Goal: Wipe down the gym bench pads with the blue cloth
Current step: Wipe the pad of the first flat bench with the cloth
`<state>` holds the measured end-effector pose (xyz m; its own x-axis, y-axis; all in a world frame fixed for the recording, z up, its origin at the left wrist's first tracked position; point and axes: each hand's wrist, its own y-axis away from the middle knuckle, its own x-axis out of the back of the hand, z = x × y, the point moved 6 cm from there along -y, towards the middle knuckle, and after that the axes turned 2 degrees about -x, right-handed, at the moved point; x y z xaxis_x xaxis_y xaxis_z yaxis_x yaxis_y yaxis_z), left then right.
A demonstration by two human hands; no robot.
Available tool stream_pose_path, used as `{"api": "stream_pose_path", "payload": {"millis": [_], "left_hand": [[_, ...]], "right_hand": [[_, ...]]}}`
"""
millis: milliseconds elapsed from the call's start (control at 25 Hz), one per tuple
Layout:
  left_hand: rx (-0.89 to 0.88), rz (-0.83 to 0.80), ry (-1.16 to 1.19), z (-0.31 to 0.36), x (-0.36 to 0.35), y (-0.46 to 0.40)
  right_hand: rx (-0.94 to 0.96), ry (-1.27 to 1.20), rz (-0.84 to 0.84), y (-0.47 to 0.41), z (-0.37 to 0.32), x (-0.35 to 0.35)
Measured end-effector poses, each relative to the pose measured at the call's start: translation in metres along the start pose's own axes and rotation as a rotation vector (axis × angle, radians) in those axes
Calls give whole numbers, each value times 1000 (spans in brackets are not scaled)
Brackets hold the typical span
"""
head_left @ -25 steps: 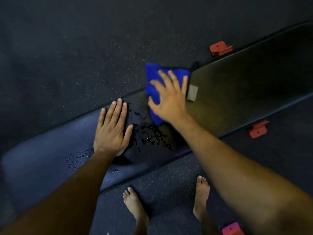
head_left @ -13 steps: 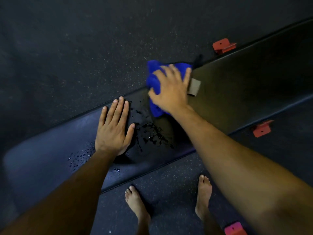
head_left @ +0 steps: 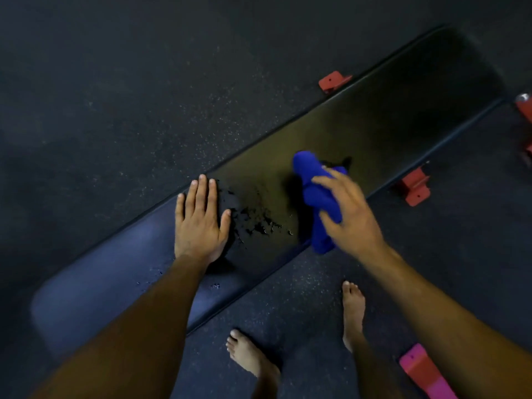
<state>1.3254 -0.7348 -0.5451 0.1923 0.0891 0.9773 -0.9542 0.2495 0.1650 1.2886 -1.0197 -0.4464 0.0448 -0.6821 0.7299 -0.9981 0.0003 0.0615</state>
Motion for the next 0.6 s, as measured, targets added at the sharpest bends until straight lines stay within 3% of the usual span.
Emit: {"api": "stream_pose_path", "payload": {"millis": [120, 240, 480, 600], "left_hand": [[-61, -56, -28, -6, 11, -9], [-182, -74, -47, -17, 13, -17], [-213, -11, -55, -17, 4, -19], [-211, -29, -42, -19, 5, -21]], "right_hand": [[-219, 125, 152, -4, 36, 27], [-406, 281, 19, -14, 69, -10], [-446, 428, 286, -18, 71, -39], [-423, 410, 288, -1, 22, -77]]}}
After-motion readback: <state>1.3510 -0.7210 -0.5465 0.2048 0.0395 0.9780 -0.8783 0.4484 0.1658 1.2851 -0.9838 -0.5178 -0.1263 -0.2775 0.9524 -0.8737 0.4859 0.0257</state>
